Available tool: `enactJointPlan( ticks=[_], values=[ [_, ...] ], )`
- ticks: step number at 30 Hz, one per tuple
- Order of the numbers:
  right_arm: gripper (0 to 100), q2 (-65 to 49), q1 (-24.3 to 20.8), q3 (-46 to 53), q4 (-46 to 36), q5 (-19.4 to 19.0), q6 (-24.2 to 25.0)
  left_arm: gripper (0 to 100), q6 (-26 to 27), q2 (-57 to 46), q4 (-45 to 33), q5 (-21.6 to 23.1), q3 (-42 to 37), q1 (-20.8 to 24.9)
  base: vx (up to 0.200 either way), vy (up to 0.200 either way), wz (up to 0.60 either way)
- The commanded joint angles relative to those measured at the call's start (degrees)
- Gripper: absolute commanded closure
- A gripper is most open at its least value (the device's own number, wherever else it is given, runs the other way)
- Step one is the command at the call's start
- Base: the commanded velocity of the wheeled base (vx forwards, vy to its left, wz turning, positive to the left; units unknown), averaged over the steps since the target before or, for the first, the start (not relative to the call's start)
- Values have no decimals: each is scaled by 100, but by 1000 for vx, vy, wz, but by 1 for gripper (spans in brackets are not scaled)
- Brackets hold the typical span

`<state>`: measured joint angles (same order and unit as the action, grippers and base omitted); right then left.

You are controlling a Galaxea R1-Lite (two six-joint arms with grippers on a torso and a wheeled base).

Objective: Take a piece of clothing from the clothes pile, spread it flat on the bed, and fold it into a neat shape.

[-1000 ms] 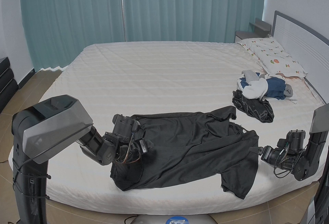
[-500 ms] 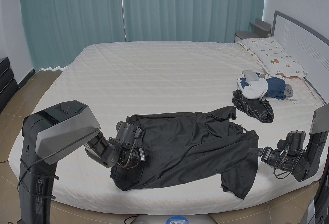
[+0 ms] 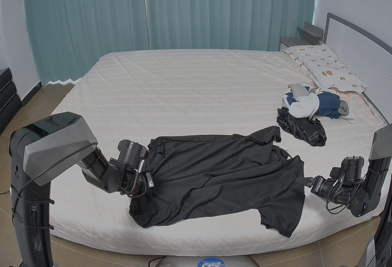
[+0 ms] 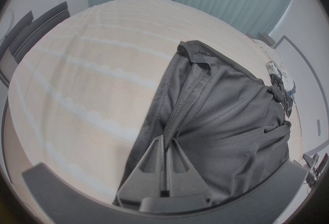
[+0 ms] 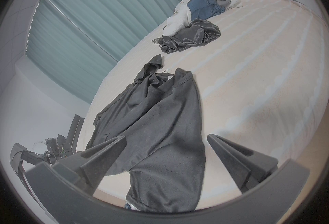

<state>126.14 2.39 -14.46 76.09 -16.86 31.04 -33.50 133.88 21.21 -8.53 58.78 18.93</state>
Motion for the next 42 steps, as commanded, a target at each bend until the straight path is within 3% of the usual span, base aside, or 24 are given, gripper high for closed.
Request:
enactJointPlan(
  ticks=[1,3,7,8,22,42],
  values=[
    [0,25,-2,4,2,-10,-1,100,-7,-239,23,36,-227,-276,0,0,0],
    [0,25,-2,4,2,-10,-1,100,-7,-239,23,36,-227,-276,0,0,0],
    [0,60,-54,13,2,-10,16,100,-104,-239,6,519,-236,-434,0,0,0],
    [0,69,-54,13,2,-10,16,0,-157,-248,6,590,-236,-434,0,0,0],
    [0,368,-555,127,20,-98,34,0,-447,-239,76,950,-288,-469,0,0,0],
    [0,948,-757,110,521,60,8,0,-315,-547,59,888,-649,-505,0,0,0]
  ],
)
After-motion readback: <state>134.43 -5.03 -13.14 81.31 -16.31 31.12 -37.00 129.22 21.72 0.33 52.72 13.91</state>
